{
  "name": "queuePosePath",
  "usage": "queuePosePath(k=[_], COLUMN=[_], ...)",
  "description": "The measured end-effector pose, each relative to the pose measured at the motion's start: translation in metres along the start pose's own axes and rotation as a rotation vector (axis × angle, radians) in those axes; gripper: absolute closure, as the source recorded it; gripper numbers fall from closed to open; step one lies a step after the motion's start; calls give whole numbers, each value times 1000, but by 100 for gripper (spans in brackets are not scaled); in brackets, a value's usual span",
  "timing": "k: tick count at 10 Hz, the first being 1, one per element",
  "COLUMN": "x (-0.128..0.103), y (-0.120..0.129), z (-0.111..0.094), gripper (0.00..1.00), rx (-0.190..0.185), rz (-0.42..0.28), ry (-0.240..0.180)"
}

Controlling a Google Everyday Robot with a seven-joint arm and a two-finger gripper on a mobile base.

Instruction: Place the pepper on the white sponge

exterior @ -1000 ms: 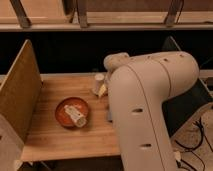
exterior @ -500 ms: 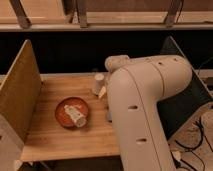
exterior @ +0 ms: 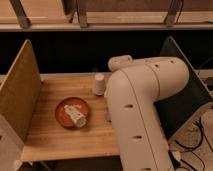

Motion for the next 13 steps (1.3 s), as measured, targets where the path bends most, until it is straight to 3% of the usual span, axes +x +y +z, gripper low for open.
queuePosePath(k=[2,5,8,12,13], x=[5,15,13,2,2], y=[2,-12,-25,-21,-16], z=[13,27,36,43,39], gripper=[20,24,54,94,99], rx=[4,48,87,104,100], rz=[-20,-45,-58,-40,-28], ry=[-3,4,-11,-35,-29])
